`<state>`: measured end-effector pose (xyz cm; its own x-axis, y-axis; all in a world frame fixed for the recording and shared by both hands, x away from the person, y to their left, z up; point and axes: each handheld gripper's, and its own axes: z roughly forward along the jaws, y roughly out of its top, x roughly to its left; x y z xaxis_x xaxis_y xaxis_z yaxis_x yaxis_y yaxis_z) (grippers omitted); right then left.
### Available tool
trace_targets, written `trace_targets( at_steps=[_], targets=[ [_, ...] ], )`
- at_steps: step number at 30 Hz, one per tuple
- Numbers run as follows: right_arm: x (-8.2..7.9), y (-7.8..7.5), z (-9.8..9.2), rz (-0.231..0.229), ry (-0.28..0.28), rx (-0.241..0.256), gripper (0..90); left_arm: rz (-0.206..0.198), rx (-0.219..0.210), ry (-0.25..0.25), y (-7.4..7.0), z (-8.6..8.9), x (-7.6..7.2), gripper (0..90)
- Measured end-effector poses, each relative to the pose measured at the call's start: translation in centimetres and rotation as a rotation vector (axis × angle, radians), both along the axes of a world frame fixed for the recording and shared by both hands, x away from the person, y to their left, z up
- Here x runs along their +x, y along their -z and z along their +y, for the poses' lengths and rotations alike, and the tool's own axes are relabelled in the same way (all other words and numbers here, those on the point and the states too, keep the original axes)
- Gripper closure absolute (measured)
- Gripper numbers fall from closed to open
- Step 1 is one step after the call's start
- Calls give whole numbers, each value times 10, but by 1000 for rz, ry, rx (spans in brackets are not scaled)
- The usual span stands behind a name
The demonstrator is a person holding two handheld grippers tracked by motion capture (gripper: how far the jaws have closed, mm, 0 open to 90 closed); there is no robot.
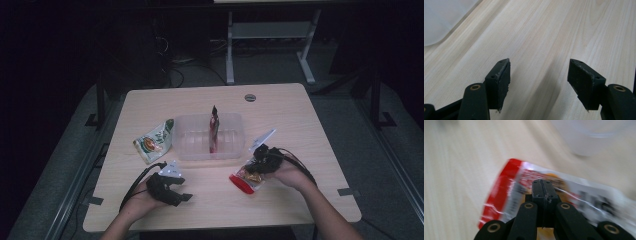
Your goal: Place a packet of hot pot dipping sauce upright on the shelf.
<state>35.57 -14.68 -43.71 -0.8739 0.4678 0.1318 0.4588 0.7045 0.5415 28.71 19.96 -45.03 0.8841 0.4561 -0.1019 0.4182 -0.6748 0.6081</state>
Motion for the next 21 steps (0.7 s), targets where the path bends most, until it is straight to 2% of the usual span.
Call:
trace_targets(
  at_steps=[1,2,3,11,14,18,21],
  targets=[
    [2,-3,-6,-8,28,-8,900,0,0,0,0,0,0,345],
    [2,-3,-6,-8,28,-8,900,0,0,0,0,0,1,345],
    [9,-7,-25,-27,94,9,900,-6,0,3,0,0,1,345],
    [32,-3,-79,-48,281,-7,900,3,4,4,1,-4,1,345],
    [38,4,-89,-19,306,-2,900,4,5,7,2,-4,2,345],
    [41,10,-89,11,289,-1,900,5,4,5,2,-4,2,344],
    [41,11,-86,17,271,-8,900,9,-3,-3,3,-4,1,345]
  ],
)
